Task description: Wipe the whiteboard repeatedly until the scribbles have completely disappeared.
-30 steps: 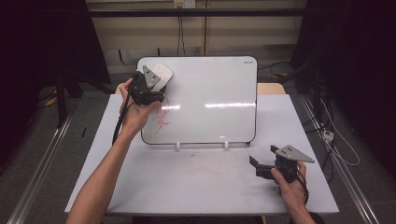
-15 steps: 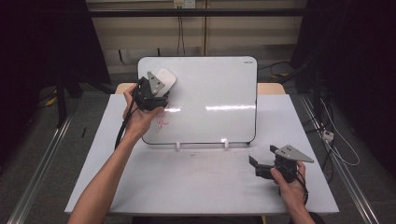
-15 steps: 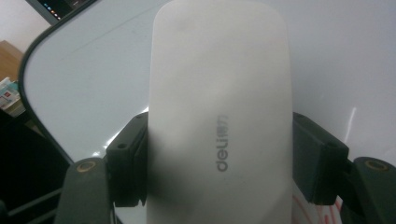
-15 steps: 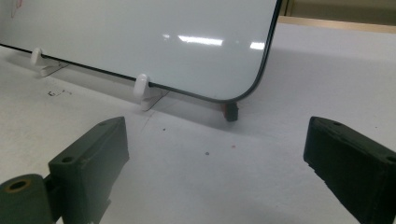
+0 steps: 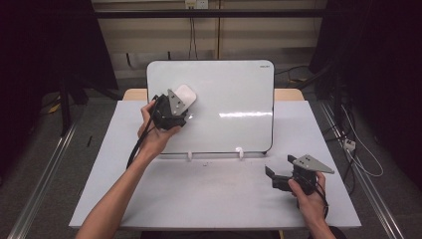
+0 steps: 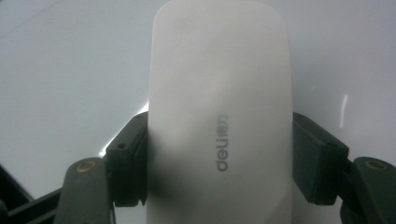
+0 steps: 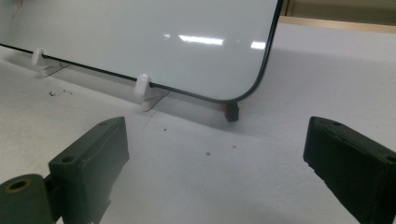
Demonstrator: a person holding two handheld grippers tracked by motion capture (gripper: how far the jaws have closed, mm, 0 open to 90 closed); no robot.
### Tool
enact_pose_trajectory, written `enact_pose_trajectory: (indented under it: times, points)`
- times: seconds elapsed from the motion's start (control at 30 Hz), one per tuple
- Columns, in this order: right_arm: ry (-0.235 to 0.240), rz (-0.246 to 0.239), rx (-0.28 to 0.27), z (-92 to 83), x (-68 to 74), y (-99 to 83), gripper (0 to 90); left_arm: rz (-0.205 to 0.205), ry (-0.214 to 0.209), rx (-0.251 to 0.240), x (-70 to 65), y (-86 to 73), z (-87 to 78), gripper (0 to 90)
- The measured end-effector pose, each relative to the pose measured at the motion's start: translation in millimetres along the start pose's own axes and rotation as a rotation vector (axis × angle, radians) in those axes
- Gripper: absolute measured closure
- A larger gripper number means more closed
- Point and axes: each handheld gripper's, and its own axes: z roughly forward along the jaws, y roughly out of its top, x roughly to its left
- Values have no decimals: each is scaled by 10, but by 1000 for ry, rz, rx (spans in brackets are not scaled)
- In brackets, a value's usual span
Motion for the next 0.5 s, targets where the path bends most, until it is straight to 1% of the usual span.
enact_pose_trajectory:
  times: [0.07,0.13,0.2,0.27,0.33,0.43,0.47,0.5]
  points:
    - [1,0,0,-1,0,0,67,18,7,-9,-51,-17,-7,311]
    - [1,0,0,-3,0,0,68,10,1,-11,-47,-21,-12,311]
    - [0,0,-2,-5,-2,0,68,10,1,-13,-46,-20,-6,312]
    - [0,2,-2,-7,-4,0,67,5,-11,-7,-30,-13,-8,312]
    - [0,4,-4,-3,-7,0,67,12,-10,-2,3,0,-15,312]
    - [3,1,-3,-1,-10,-1,68,-6,-5,-4,71,21,-14,311]
    - [1,3,-3,-3,-8,0,67,-2,-1,-1,110,31,-17,312]
    - [2,1,-3,-6,-11,-1,68,-16,2,-7,142,36,-14,311]
